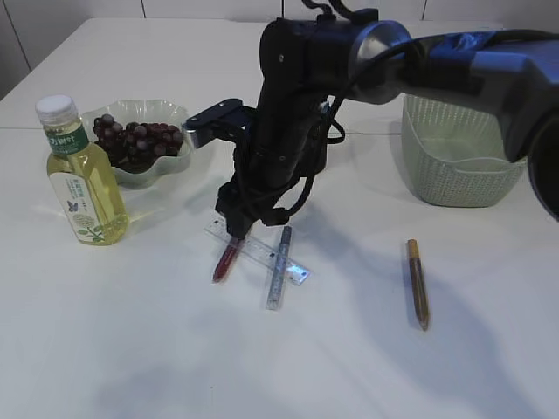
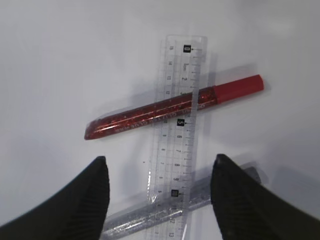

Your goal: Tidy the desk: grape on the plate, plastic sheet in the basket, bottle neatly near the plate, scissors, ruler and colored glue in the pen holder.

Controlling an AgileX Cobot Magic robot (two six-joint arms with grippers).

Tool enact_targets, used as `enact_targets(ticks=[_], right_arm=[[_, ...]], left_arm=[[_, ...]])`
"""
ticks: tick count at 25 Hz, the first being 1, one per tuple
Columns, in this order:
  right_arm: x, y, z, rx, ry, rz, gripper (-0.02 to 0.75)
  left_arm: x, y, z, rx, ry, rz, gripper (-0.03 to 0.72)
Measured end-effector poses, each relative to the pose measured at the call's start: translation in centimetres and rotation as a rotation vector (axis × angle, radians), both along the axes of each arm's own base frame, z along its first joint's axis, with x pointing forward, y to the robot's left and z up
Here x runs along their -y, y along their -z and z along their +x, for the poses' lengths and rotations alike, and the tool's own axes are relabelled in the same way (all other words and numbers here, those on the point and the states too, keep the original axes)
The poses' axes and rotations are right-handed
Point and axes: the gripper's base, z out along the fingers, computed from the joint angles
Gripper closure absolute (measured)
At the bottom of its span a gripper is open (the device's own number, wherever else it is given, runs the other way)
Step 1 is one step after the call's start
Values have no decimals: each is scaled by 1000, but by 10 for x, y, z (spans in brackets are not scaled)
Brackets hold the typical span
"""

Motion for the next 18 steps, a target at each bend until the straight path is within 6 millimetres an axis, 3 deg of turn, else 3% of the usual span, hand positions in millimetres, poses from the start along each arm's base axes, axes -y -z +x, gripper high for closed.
enact_targets(ticks=[8, 18], right_arm=[[-3, 30, 4, -26, -17, -27, 235], [-5, 39, 7, -9, -27, -23, 235]], left_arm=[[0, 1, -1, -17, 1, 3, 379], [0, 1, -2, -20, 1, 6, 379]])
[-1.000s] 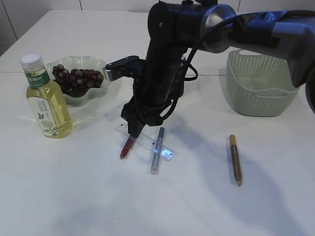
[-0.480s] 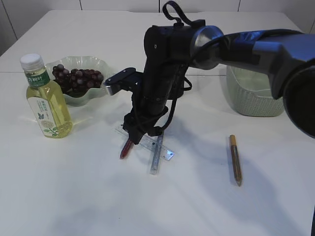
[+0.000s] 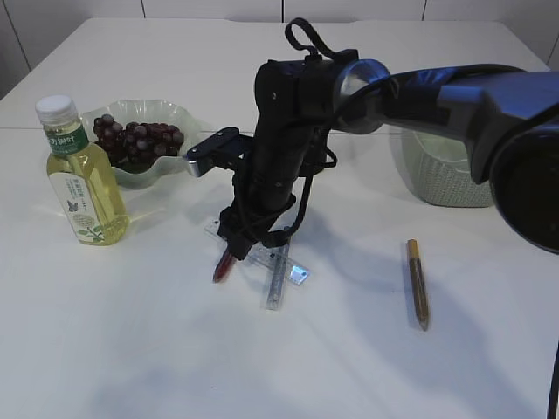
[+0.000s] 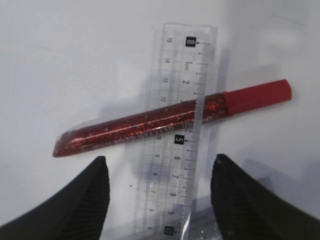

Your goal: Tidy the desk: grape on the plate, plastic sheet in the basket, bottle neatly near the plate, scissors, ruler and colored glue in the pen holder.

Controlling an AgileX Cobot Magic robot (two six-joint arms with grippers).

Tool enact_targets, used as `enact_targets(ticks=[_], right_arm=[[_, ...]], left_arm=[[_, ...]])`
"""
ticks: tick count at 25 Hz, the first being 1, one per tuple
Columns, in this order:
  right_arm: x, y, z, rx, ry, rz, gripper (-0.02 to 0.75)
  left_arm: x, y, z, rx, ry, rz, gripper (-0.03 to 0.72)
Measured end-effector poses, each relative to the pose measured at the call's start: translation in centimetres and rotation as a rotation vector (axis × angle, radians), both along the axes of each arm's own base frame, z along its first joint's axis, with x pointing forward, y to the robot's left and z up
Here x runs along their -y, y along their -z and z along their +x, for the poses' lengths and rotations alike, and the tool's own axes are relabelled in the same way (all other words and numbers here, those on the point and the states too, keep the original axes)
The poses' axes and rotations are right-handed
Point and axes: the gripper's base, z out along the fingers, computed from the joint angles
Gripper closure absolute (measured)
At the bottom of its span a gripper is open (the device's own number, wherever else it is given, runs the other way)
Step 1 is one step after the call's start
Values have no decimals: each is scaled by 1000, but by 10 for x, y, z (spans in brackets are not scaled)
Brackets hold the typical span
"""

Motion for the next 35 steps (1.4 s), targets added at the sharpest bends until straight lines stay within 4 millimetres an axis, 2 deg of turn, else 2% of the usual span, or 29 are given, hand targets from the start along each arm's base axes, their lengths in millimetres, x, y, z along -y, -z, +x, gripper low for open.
enact_targets(ticks=[9, 18, 20, 25, 31, 35], right_arm=[[-1, 19, 1, -28, 0, -18, 235], [-1, 20, 1, -32, -1, -20, 241], [0, 20, 0, -39, -4, -24, 274], [2, 20, -4, -82, -7, -46, 435], [0, 13, -1, -93, 16, -43, 449], [-3, -5, 3, -87, 59, -25, 449]], left_arm=[[0, 0, 0, 0, 0, 2, 379], [-2, 0, 0, 2, -3, 23, 379], [-2, 0, 0, 2, -3, 23, 379], [-2, 0, 0, 2, -3, 23, 379], [-2, 0, 0, 2, -3, 23, 379], [-2, 0, 0, 2, -3, 23, 379]])
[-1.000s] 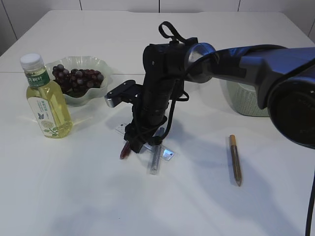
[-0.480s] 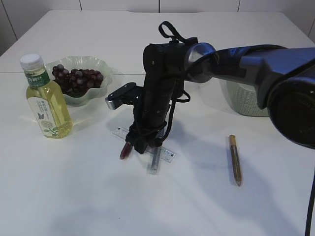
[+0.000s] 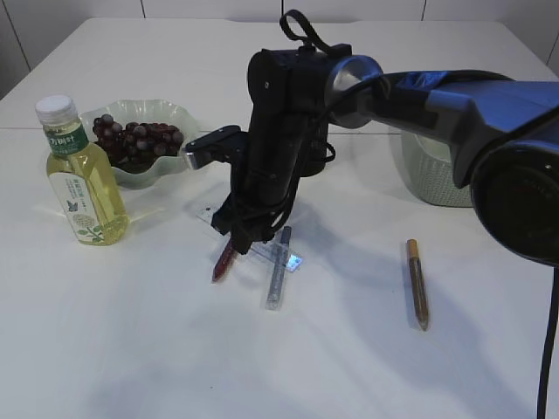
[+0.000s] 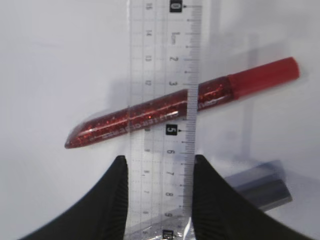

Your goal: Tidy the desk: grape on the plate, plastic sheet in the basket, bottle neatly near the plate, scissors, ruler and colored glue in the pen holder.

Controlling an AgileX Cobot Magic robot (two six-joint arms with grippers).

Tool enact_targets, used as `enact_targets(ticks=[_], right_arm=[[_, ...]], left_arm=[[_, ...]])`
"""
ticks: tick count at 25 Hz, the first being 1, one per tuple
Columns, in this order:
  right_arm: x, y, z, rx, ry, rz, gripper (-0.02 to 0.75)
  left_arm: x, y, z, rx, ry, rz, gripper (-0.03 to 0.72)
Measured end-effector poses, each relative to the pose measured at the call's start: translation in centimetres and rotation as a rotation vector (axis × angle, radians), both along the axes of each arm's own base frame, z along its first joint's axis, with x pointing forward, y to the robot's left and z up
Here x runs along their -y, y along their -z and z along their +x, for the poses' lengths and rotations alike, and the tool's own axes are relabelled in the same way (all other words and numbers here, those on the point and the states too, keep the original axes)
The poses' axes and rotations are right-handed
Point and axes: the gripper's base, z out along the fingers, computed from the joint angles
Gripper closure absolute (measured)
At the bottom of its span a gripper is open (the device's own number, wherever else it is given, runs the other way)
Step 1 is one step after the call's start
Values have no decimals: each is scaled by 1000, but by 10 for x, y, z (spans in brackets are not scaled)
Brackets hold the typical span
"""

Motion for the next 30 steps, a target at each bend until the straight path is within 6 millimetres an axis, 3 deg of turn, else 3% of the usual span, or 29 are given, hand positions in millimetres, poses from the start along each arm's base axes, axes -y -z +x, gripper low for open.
enact_targets(ticks=[6, 14, 18, 24, 30], right_arm=[[-4, -23, 7, 29, 114, 45, 449], [-3, -27, 10, 34, 217, 33, 450], [-1, -41, 8, 53, 231, 39, 450], [10, -82, -6, 103, 225, 48, 450], [27, -92, -32, 74, 203, 14, 450]], left_arm=[[0, 0, 0, 0, 0, 1, 379], [0, 0, 0, 0, 0, 1, 379], [0, 0, 0, 0, 0, 1, 379], [0, 0, 0, 0, 0, 1, 379], [0, 0, 0, 3, 0, 0, 379]])
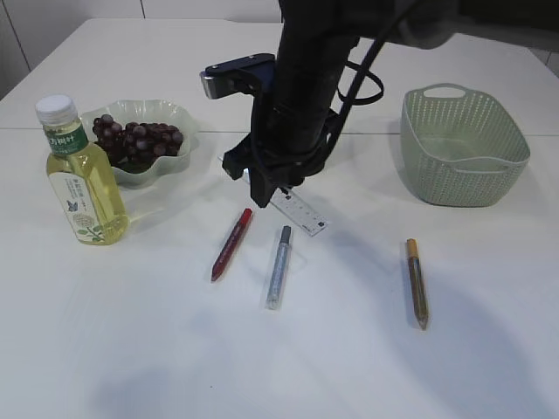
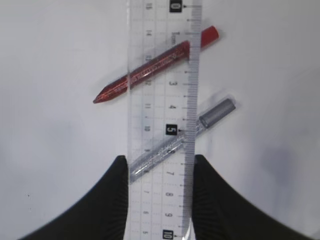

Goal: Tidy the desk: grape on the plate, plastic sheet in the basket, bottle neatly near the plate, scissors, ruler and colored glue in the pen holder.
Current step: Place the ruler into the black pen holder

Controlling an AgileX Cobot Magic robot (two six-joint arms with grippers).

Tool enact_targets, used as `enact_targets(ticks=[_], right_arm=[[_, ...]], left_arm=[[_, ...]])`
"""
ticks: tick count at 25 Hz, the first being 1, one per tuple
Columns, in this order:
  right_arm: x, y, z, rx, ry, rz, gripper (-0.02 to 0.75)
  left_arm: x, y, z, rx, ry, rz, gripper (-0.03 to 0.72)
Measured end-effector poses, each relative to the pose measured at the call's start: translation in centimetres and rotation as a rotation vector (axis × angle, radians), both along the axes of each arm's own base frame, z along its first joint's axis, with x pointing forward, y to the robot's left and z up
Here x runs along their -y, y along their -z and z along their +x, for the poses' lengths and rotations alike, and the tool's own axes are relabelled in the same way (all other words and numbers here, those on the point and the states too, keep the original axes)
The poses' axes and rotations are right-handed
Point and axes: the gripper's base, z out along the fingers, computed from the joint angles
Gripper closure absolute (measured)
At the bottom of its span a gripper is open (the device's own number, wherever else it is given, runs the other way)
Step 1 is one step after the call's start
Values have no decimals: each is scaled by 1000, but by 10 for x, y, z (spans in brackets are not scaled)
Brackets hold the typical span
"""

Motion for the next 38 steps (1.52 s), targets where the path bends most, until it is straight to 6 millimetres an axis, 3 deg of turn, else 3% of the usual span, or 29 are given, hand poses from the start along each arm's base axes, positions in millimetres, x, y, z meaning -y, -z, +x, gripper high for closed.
enact_targets(ticks=[12, 15, 24, 33, 38], right_arm=[[45, -8, -61, 382, 86, 201, 450], [51, -6, -68, 468, 103, 247, 450], [45, -28, -47, 811, 175, 454, 450], [81, -62, -15, 1198, 391, 639, 450], [78, -58, 12, 1254, 402, 630, 450]], left_arm=[[0, -2, 3, 37, -2, -7, 379], [1, -2, 3, 43, -2, -8, 379], [1, -2, 4, 45, -2, -9, 379], [1, -2, 4, 51, -3, -10, 379], [1, -4, 6, 80, -4, -15, 379]])
